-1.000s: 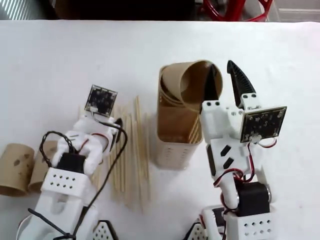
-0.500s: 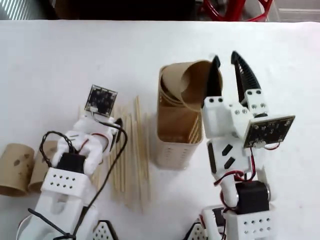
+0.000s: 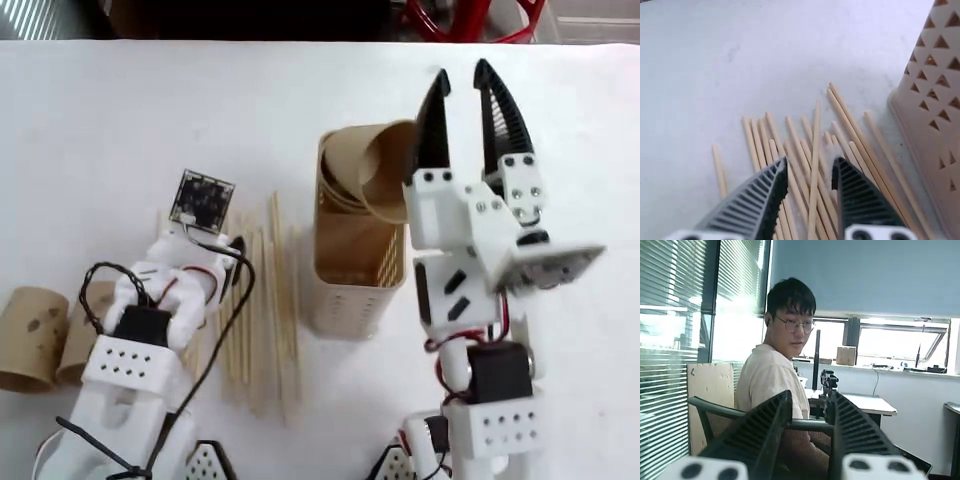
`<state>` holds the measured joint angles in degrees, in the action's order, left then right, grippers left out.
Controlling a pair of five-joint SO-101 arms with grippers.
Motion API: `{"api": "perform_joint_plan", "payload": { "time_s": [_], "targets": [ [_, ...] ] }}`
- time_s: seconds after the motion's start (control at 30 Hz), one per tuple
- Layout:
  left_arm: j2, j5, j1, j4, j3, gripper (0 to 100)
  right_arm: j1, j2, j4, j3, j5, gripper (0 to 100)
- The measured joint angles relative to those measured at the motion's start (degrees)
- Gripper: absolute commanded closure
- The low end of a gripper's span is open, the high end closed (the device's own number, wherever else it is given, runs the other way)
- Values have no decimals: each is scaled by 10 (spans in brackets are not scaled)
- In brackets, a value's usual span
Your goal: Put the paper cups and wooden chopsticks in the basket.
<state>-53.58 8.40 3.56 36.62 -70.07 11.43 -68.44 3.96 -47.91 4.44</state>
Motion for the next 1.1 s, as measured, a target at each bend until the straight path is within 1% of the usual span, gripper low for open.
{"api": "perform_joint_plan", "payload": {
  "time_s": [0.07,0.13,0.27,0.37,0.43,0.5,0.6,0.7,0.8,1.03,1.1],
  "targets": [
    [0,0,0,0,0,845,0,-40,33,1,0,878],
    [0,0,0,0,0,845,1,-96,101,1,0,878],
    [0,0,0,0,0,845,0,-242,291,2,0,879],
    [0,0,0,0,0,845,3,-317,418,-10,0,879],
    [0,0,0,0,0,845,3,-338,457,-38,0,879],
    [0,0,0,0,0,845,1,-342,469,-69,0,879],
    [0,0,0,0,0,845,0,-344,463,-103,0,879],
    [0,0,0,0,0,845,0,-344,414,-135,0,879],
    [0,0,0,0,0,845,0,-344,336,-167,0,879],
    [0,0,0,0,0,845,0,-340,90,-256,0,879],
    [0,0,0,0,0,845,0,-344,55,-257,0,879]
  ]
}}
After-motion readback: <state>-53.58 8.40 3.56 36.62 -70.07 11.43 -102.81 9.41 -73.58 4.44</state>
